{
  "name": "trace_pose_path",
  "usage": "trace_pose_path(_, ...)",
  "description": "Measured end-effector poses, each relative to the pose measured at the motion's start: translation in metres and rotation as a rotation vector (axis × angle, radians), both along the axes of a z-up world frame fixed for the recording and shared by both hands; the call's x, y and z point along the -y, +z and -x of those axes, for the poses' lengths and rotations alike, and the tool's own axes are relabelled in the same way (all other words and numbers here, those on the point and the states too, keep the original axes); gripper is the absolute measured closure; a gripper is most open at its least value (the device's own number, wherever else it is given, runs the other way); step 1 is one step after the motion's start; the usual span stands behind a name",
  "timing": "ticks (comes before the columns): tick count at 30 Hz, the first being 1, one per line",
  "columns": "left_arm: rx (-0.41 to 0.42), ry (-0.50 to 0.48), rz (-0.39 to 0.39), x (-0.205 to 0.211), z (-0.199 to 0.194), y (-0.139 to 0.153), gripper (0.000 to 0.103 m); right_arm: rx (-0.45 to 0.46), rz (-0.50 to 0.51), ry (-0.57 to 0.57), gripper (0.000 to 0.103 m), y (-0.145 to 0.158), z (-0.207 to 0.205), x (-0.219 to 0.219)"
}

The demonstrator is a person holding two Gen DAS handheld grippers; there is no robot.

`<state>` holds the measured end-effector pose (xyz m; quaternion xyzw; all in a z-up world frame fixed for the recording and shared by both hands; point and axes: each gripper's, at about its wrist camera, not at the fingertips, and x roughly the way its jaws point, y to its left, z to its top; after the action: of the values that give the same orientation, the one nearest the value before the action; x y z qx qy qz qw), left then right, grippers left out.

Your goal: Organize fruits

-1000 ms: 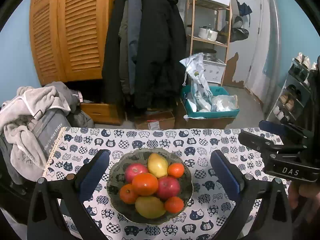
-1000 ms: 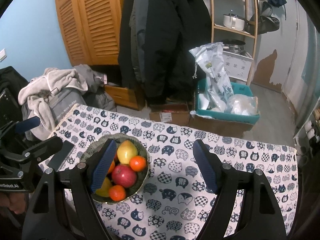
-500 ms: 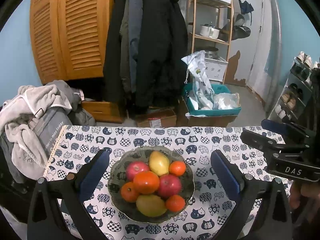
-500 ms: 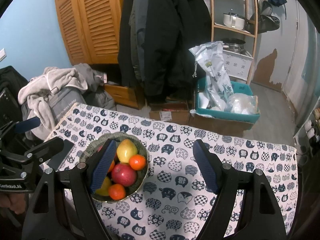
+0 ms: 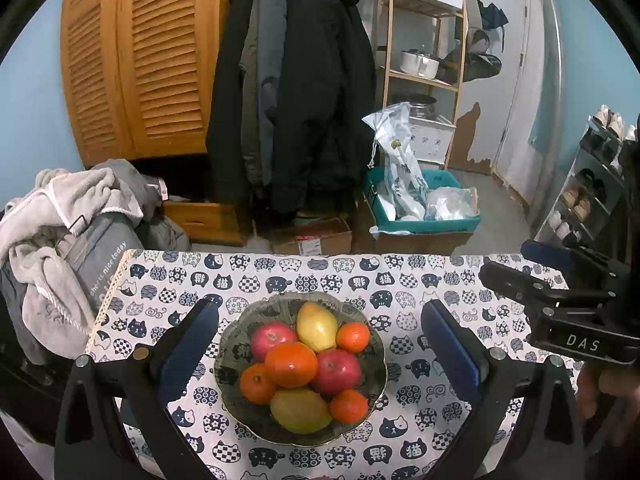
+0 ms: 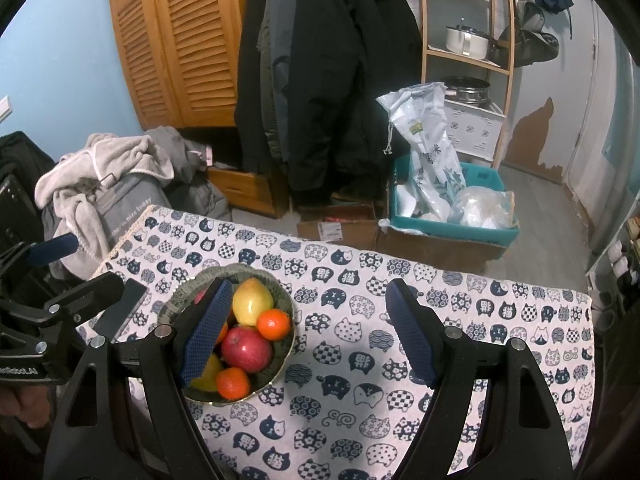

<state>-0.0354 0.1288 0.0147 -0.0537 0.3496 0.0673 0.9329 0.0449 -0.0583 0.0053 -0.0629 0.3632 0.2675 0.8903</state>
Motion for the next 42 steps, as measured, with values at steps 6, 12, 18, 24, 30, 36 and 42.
trace_pose_path(6,-0.002,0.002,-0.015,0.0016,0.0009,-0.0005,0.001,0.002,0.004,-0.001,0.025,-0.0009,-0.0001,0.0023)
trace_pose_path(12,-0.002,0.002,-0.017,0.0016,0.0011,-0.0005,0.001,0.0,0.001,0.0,0.025,-0.0001,-0.0004,0.0012)
trace_pose_path(18,-0.004,0.004,-0.019,0.0013,0.001,-0.0003,0.001,0.0,0.002,0.0,0.025,0.0005,-0.0004,0.0002)
trace_pose_path(24,-0.005,0.006,-0.022,0.0011,0.0014,-0.0002,0.001,-0.001,0.007,0.0,0.025,-0.0013,-0.0009,0.0038)
trace_pose_path(30,-0.008,0.005,-0.023,0.0013,0.0002,-0.0006,0.001,-0.002,0.007,0.001,0.025,-0.0012,-0.0009,0.0034)
trace_pose_path(36,-0.011,-0.006,-0.012,-0.0023,0.0006,-0.0007,0.001,-0.002,0.008,0.001,0.025,-0.0011,-0.0013,0.0045)
trace_pose_path(42,-0.019,-0.007,-0.004,-0.0038,-0.0011,-0.0015,0.001,-0.004,0.011,0.001,0.025,-0.0021,-0.0018,0.0062)
